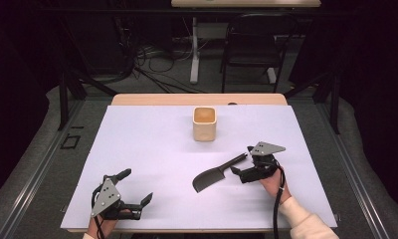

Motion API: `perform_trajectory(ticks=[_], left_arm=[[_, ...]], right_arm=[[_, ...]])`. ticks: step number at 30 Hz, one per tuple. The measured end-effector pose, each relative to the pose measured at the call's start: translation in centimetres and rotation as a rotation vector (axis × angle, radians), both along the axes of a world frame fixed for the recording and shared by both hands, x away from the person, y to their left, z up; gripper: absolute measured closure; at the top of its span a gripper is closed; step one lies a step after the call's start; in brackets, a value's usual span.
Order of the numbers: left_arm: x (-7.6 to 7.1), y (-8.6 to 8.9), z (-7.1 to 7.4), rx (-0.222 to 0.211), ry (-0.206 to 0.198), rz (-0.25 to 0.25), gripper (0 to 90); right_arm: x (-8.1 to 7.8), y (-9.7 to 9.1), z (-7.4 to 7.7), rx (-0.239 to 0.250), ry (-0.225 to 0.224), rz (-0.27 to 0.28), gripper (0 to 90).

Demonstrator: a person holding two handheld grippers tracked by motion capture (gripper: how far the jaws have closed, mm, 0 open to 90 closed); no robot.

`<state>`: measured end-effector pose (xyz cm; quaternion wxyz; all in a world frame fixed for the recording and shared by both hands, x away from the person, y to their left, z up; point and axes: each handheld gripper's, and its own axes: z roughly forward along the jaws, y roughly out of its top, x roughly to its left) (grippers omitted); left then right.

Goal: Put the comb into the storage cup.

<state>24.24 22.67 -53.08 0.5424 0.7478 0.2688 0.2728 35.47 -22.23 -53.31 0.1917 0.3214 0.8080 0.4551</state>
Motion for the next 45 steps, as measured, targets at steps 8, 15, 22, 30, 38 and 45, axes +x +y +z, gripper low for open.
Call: perform_trajectory(ticks=[8, 15, 22, 30, 38, 45], left_arm=[[0.0, -0.1, 0.0, 0.004, 0.005, -0.002, 0.0], [0.1, -0.1, -0.1, 0.002, 0.010, 0.001, 0.1], [0.1, -0.1, -0.1, -0.002, 0.014, 0.003, 0.0], [0.1, -0.1, -0.1, -0.002, 0.012, 0.004, 0.1], [0.1, -0.1, 0.0, 0.002, 0.009, 0.004, 0.1], [0.0, 0.0, 0.0, 0.000, 0.008, 0.006, 0.1]], right_arm=[[1.5, -0.1, -0.3, 0.007, 0.028, -0.019, 0.0], [2.5, -0.2, -0.4, 0.002, 0.035, -0.041, 0.1], [3.4, -0.4, -0.5, 0.003, 0.039, -0.052, 14.4], [3.9, -0.5, -0.8, -0.038, 0.042, -0.055, 57.9], [4.1, -0.4, -1.0, -0.102, 0.040, -0.063, 88.6], [4.2, -0.3, -1.3, -0.149, 0.033, -0.081, 90.0]])
